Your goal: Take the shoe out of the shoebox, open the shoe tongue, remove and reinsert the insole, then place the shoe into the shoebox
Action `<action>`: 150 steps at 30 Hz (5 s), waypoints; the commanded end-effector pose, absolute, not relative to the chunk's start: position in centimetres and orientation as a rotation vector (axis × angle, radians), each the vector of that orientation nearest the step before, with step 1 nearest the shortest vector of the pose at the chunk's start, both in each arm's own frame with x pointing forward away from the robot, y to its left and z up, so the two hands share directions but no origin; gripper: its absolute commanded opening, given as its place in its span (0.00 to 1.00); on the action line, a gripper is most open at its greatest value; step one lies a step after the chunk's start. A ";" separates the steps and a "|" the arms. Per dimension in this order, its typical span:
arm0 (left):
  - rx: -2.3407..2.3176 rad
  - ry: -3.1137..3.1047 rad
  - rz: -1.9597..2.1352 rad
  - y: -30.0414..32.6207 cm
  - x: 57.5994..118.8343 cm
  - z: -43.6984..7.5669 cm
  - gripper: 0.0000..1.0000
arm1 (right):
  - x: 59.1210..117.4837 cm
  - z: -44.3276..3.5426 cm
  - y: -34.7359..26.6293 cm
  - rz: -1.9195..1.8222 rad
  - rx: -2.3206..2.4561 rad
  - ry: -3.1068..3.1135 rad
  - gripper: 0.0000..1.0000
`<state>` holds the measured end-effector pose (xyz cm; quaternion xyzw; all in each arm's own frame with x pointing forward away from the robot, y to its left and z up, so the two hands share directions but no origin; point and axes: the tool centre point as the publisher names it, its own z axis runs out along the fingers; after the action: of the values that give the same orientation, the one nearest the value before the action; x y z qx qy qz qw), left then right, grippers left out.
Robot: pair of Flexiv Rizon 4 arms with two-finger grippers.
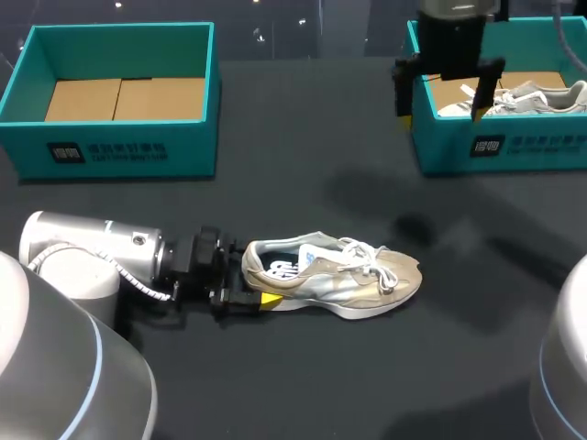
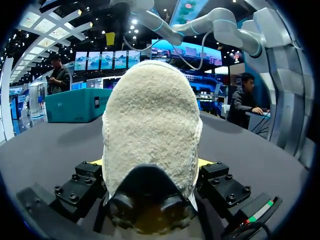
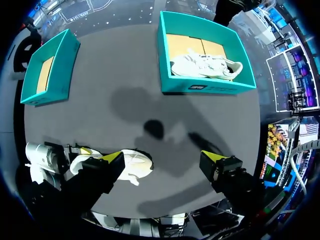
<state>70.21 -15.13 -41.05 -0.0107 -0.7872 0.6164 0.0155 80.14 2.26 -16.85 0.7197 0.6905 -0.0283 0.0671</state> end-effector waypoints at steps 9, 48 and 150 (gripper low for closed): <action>-0.032 -2.451 1.917 -15.1 70.2 -41.1 0.00 | 76.6 -16.9 6.0 -0.082 2.106 2.068 1.00; -0.032 -2.451 1.917 -15.1 70.2 -41.1 0.00 | 72.5 -21.1 15.5 -0.123 2.141 1.909 1.00; -0.032 -2.451 1.917 -15.1 70.2 -41.1 0.00 | 68.8 -34.5 16.7 -0.318 2.247 1.350 0.70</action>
<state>70.22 -15.13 -41.04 -0.0109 -0.7872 0.6164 0.0157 69.36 16.80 -34.70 0.6554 0.7037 -0.1832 0.2040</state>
